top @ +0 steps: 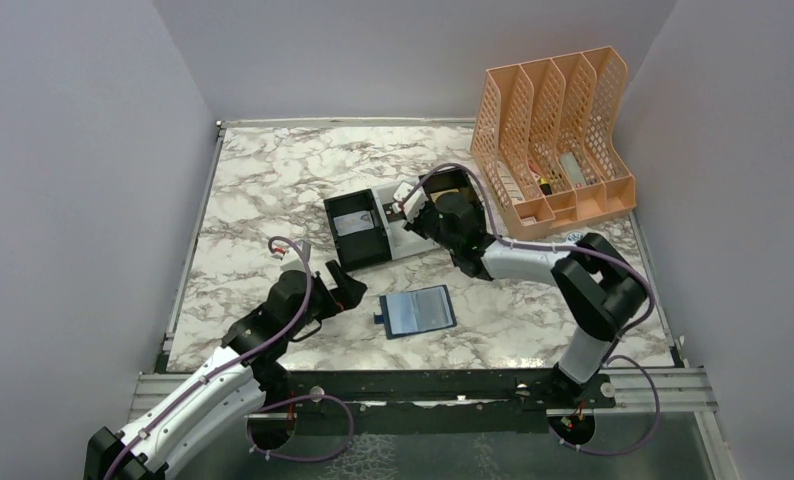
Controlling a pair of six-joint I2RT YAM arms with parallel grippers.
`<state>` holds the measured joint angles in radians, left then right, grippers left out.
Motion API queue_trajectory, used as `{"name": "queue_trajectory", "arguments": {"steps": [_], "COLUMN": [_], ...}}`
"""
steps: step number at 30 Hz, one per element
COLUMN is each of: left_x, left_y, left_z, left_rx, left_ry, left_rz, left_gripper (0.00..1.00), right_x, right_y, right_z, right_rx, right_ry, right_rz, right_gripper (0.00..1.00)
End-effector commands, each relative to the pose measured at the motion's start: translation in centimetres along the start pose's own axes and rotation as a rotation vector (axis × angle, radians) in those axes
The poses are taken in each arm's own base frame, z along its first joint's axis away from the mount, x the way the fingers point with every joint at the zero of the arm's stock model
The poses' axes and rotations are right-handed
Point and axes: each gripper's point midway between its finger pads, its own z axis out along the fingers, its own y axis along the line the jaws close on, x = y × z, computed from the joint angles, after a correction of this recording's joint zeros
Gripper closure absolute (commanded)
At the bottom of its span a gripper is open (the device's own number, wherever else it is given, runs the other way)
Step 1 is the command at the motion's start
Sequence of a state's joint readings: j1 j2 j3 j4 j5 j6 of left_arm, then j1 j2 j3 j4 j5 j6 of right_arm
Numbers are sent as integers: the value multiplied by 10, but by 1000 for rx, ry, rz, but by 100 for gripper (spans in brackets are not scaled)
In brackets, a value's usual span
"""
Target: Take the credit cards out of the card holder
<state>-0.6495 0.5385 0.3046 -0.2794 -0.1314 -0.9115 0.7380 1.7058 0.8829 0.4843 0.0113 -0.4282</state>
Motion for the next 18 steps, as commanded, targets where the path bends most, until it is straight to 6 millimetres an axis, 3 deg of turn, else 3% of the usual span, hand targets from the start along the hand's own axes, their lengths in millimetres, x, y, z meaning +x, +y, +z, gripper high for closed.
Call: {"name": "queue_trajectory", "arguments": {"steps": [1,7,18], "left_x": [-14,-17,-23], "left_y": [-13,-10,-17], "left_z": [-6,-12,-18], "left_rx": [25,4,29], "left_ry": [-31,-38,-58], "left_rz": [-8,3,-7], "left_gripper": [1,1,1], "right_x": [-6,5,21], "right_y": [-21,-33,-23], "right_z": [26,40,66], "right_rx": [94,167,120], "right_ry": [-14,16,40], "right_rz": [-114,-216,-341], "right_gripper": [99,98,97]}}
